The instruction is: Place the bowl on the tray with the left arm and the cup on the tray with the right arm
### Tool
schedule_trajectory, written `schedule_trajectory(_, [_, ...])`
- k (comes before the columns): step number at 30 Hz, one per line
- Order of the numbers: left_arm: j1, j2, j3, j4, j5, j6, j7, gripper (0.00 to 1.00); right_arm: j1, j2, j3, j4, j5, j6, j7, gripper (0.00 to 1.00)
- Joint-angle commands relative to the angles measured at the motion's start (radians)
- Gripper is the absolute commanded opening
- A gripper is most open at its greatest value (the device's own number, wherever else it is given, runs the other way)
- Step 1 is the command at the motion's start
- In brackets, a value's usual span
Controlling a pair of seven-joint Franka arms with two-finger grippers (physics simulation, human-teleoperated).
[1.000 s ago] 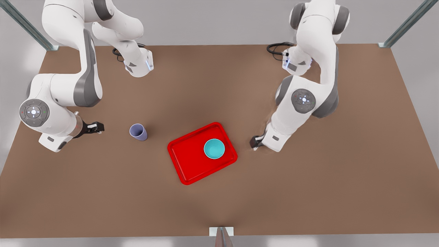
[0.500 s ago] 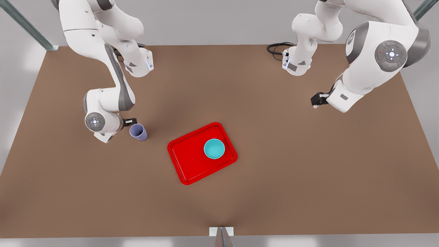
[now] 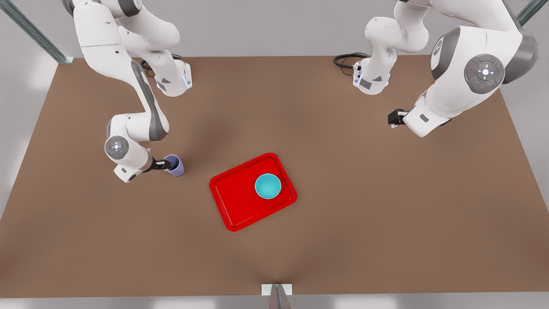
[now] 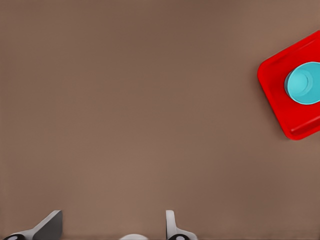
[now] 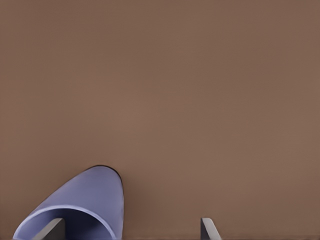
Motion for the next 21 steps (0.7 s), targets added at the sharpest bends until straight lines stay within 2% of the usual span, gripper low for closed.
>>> schedule_trajectory(1, [0.000, -0.001, 0.000, 0.000, 0.001, -0.008, 0.105, 1.00, 0.000, -0.001, 0.002, -0.003, 0.016, -0.004, 0.101, 1.00])
schedule_trajectory(21, [-0.002, -0.001, 0.000, 0.000, 0.002, -0.006, 0.107, 1.00, 0.008, 0.090, 0.003, -0.003, 0.062, -0.081, 0.101, 1.00])
